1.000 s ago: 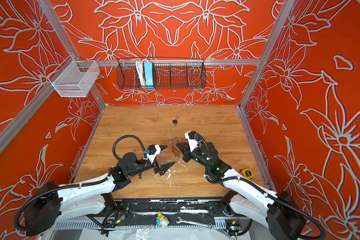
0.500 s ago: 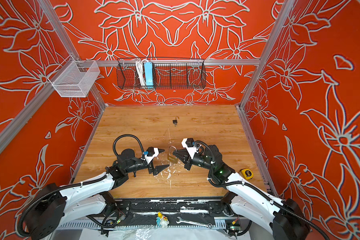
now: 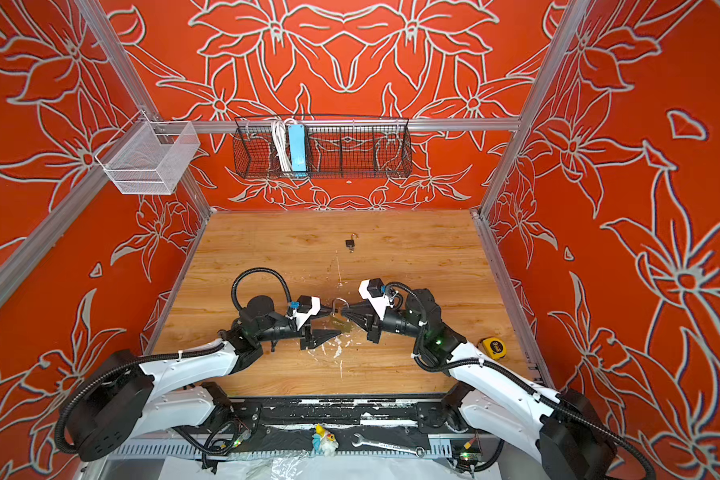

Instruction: Unlock with the key

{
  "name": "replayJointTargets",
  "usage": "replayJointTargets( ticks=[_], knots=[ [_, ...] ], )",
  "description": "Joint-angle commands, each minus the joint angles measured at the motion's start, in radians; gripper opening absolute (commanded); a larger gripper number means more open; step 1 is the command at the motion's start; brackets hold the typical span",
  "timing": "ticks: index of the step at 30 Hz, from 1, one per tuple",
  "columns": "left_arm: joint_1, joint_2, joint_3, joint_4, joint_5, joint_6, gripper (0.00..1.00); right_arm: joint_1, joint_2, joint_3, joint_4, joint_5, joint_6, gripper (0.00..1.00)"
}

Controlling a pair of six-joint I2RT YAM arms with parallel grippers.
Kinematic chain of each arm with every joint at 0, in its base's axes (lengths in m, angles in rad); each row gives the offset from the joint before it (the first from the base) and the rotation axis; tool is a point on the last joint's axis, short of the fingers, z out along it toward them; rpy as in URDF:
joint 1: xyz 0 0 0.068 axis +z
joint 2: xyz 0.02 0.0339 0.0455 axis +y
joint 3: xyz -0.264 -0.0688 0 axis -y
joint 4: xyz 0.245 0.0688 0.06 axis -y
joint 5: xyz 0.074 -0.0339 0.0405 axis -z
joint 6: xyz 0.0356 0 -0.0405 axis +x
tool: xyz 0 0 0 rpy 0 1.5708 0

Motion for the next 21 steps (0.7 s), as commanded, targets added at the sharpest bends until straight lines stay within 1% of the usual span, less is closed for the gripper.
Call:
replayJointTargets(
  ticks=[1, 5, 8, 9, 11, 14, 15, 19, 20, 21],
  knots=[
    [0.005, 0.019, 0.027, 0.057, 0.081, -0.034, 0.54, 0.001, -0.005, 0.011, 0.117, -0.004, 0.005, 0.0],
    [0.005, 0.043, 0.039, 0.076, 0.109, -0.055, 0.42, 0.001, -0.008, 0.006, 0.115, 0.022, 0.006, 0.0],
    [0.005, 0.05, 0.045, 0.085, 0.124, -0.071, 0.25, 0.001, -0.004, 0.008, 0.112, 0.027, 0.005, 0.0],
    [0.005, 0.052, 0.045, 0.09, 0.126, -0.077, 0.21, 0.001, 0.002, 0.009, 0.111, 0.029, 0.005, 0.0],
    [0.005, 0.049, 0.042, 0.099, 0.126, -0.083, 0.17, 0.001, 0.012, 0.012, 0.111, 0.033, 0.006, 0.0],
    [0.005, 0.043, 0.044, 0.098, 0.117, -0.089, 0.02, 0.0, 0.023, 0.01, 0.114, 0.055, 0.01, 0.0],
    [0.005, 0.042, 0.042, 0.1, 0.113, -0.092, 0.0, 0.001, 0.025, 0.01, 0.111, 0.067, 0.011, 0.0],
    [0.004, 0.034, 0.044, 0.101, 0.07, -0.117, 0.0, 0.001, 0.026, 0.015, 0.086, 0.13, 0.018, 0.0],
    [0.004, 0.033, 0.044, 0.101, 0.035, -0.134, 0.0, 0.001, 0.022, 0.016, 0.072, 0.176, 0.025, 0.03],
    [0.003, 0.031, 0.044, 0.101, -0.009, -0.154, 0.0, 0.001, 0.015, 0.016, 0.049, 0.244, 0.035, 0.3]
  ],
)
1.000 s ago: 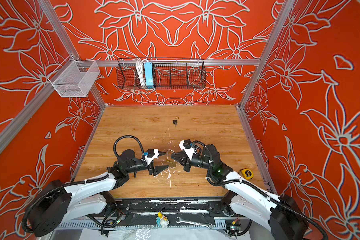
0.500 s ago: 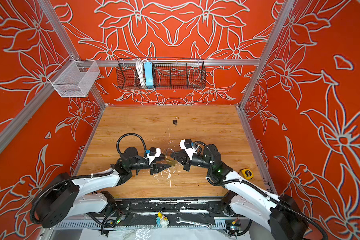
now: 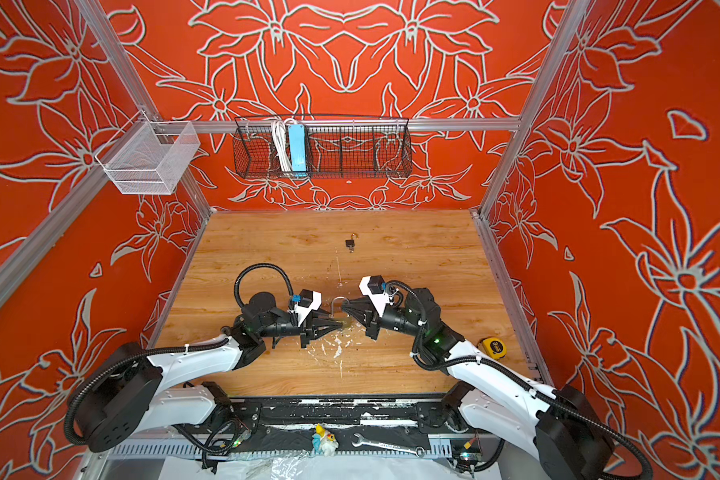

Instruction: Unlock with the key

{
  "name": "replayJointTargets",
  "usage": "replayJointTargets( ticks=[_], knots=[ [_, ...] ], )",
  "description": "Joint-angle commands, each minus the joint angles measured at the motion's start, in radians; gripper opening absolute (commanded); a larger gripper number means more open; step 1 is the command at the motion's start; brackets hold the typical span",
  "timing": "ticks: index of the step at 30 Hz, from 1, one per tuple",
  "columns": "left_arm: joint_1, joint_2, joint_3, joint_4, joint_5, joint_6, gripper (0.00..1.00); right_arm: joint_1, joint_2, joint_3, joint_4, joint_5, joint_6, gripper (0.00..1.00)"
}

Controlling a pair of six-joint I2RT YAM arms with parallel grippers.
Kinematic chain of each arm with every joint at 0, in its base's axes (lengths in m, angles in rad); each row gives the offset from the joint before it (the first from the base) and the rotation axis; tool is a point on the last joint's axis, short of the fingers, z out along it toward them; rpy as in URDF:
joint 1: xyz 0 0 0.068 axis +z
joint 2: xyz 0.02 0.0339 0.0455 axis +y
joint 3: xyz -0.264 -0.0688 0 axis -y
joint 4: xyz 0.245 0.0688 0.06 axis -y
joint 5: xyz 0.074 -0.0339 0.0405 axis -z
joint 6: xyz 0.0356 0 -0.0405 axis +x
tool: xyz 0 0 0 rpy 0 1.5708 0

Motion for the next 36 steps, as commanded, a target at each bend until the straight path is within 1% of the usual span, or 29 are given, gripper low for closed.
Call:
replayJointTargets(
  ticks=[1, 2, 3, 5, 6, 7, 11, 13, 14, 16, 17, 18, 19, 21, 25, 29, 31, 33, 36],
  knots=[
    [-0.008, -0.02, 0.021, 0.061, -0.107, -0.051, 0.0, 0.002, -0.02, 0.02, -0.02, 0.211, 0.026, 0.51],
    [-0.007, -0.028, 0.023, 0.041, -0.181, -0.076, 0.0, 0.002, -0.033, 0.024, -0.068, 0.299, 0.026, 0.66],
    [-0.007, -0.04, 0.029, 0.006, -0.25, -0.1, 0.0, 0.002, -0.048, 0.03, -0.114, 0.373, 0.019, 0.74],
    [-0.007, -0.062, 0.047, -0.067, -0.374, -0.155, 0.0, 0.003, -0.073, 0.022, -0.155, 0.477, 0.016, 0.79],
    [-0.007, -0.069, 0.055, -0.089, -0.436, -0.198, 0.0, 0.004, -0.081, 0.01, -0.15, 0.503, 0.017, 0.79],
    [-0.007, -0.07, 0.053, -0.086, -0.473, -0.234, 0.0, 0.006, -0.082, -0.001, -0.136, 0.51, 0.018, 0.79],
    [-0.007, -0.062, -0.007, 0.078, -0.548, -0.419, 0.0, 0.055, -0.067, -0.002, -0.125, 0.547, -0.018, 0.76],
    [-0.007, -0.07, -0.019, 0.106, -0.598, -0.511, 0.0, 0.102, -0.051, -0.002, -0.112, 0.58, -0.055, 0.71],
    [-0.007, -0.083, -0.01, 0.068, -0.647, -0.574, 0.0, 0.136, -0.041, 0.004, -0.112, 0.601, -0.083, 0.69],
    [-0.007, -0.117, 0.03, -0.076, -0.721, -0.664, 0.0, 0.194, -0.017, 0.016, -0.118, 0.655, -0.129, 0.68],
    [-0.007, -0.131, 0.051, -0.138, -0.732, -0.68, 0.0, 0.217, -0.004, 0.022, -0.117, 0.674, -0.146, 0.68],
    [-0.009, -0.142, 0.057, -0.151, -0.724, -0.681, 0.0, 0.232, 0.008, 0.025, -0.115, 0.682, -0.157, 0.68],
    [-0.009, -0.148, 0.049, -0.133, -0.714, -0.684, 0.0, 0.242, 0.016, 0.028, -0.111, 0.686, -0.159, 0.68],
    [-0.009, -0.163, 0.028, -0.102, -0.728, -0.719, 0.0, 0.261, 0.041, 0.031, -0.103, 0.686, -0.166, 0.68],
    [-0.009, -0.183, 0.046, -0.168, -0.756, -0.773, 0.0, 0.3, 0.113, 0.062, -0.104, 0.713, -0.178, 0.68],
    [-0.014, -0.163, 0.068, -0.191, -0.727, -0.852, 0.0, 0.322, 0.181, 0.101, -0.119, 0.77, -0.163, 0.68],
    [-0.028, -0.151, 0.08, -0.191, -0.716, -0.856, 0.0, 0.325, 0.198, 0.107, -0.118, 0.776, -0.161, 0.68],
    [-0.049, -0.143, 0.087, -0.197, -0.729, -0.852, 0.0, 0.329, 0.211, 0.112, -0.115, 0.774, -0.16, 0.66],
    [-0.078, -0.134, 0.093, -0.196, -0.754, -0.839, 0.0, 0.338, 0.234, 0.13, -0.13, 0.787, -0.159, 0.62]
  ],
)
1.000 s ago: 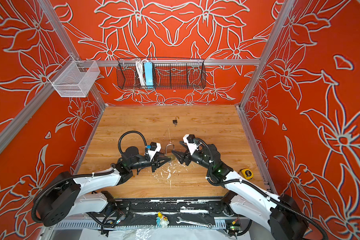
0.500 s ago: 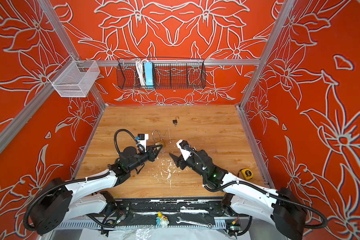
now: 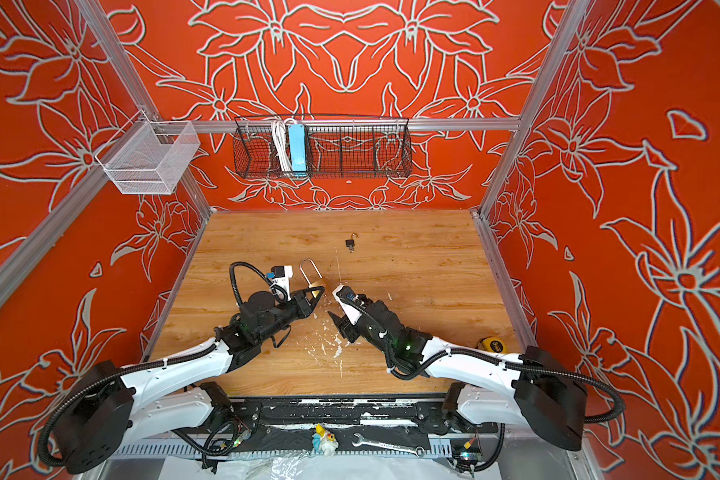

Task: Unlock with the key
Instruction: 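Open the right gripper and close it on the key head below the padlock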

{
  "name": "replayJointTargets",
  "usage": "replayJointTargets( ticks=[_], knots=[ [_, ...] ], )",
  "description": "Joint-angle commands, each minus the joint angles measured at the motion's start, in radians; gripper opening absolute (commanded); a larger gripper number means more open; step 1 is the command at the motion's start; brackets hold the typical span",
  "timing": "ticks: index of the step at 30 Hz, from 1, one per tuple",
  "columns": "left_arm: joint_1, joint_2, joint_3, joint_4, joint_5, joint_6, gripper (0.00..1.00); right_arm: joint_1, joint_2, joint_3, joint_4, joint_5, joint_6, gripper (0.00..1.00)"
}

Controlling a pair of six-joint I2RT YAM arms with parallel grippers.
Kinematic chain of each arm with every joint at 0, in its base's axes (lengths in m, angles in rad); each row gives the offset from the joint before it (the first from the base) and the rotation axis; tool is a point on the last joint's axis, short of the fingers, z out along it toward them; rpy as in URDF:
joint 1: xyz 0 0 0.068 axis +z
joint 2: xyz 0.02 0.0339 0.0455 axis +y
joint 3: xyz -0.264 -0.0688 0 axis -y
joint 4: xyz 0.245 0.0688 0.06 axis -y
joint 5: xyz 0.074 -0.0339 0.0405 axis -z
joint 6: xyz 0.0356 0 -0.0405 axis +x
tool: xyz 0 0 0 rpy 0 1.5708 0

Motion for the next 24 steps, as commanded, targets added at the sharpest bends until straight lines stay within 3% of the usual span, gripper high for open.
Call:
replayJointTargets(
  ticks=[1, 24],
  knots=[
    [-0.033, 0.002, 0.042, 0.071, -0.03, -0.01, 0.0, 0.014, 0.021, 0.043, -0.012, 0.038, -0.012, 0.6],
    [-0.076, 0.007, 0.038, 0.09, -0.074, 0.002, 0.0, 0.028, 0.116, 0.112, -0.066, 0.065, 0.005, 0.32]
  ],
)
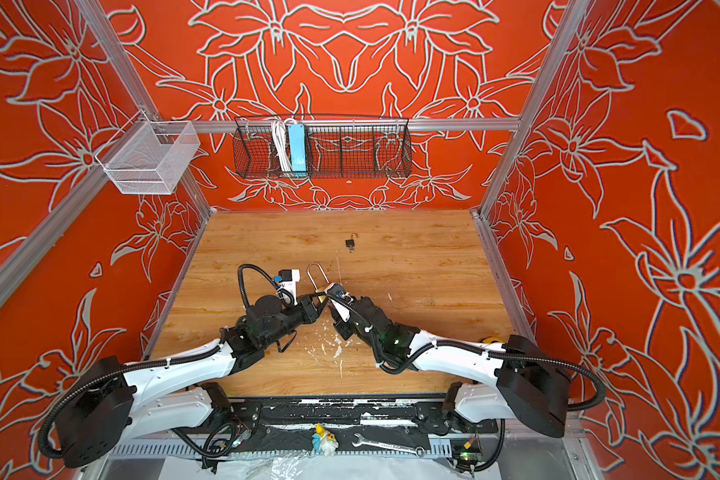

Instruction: Unlock with the key

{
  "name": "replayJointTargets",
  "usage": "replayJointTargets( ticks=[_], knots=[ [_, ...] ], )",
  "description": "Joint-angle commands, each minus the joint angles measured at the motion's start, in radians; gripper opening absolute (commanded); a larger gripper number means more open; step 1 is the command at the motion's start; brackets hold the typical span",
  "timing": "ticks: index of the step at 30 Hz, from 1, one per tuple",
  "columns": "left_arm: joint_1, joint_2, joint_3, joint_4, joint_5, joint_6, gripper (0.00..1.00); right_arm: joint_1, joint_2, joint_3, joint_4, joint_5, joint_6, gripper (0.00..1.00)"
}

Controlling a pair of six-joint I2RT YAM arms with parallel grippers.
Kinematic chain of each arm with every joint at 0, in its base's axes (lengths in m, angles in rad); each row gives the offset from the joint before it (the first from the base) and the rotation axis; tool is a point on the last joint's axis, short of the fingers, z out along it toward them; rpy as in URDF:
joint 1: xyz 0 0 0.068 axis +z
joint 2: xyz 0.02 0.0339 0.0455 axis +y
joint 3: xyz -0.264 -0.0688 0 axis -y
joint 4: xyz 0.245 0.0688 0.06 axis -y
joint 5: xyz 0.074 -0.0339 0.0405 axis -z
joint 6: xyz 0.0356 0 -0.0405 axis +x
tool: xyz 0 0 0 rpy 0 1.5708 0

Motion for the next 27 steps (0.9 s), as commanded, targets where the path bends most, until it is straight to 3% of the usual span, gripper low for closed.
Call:
replayJointTargets(
  ticks=[1, 12, 27],
  knots=[
    [-0.009, -0.01, 0.033, 0.091, -0.023, 0.002, 0.0, 0.009, 0.014, 0.033, -0.012, 0.012, 0.005, 0.31],
    [-0.012, -0.014, 0.032, 0.089, -0.036, 0.007, 0.0, 0.015, 0.042, 0.053, -0.023, 0.015, 0.011, 0.22],
    [-0.016, 0.016, 0.041, 0.087, -0.038, 0.005, 0.0, 0.02, 0.033, 0.055, -0.031, 0.063, 0.013, 0.26]
  ],
)
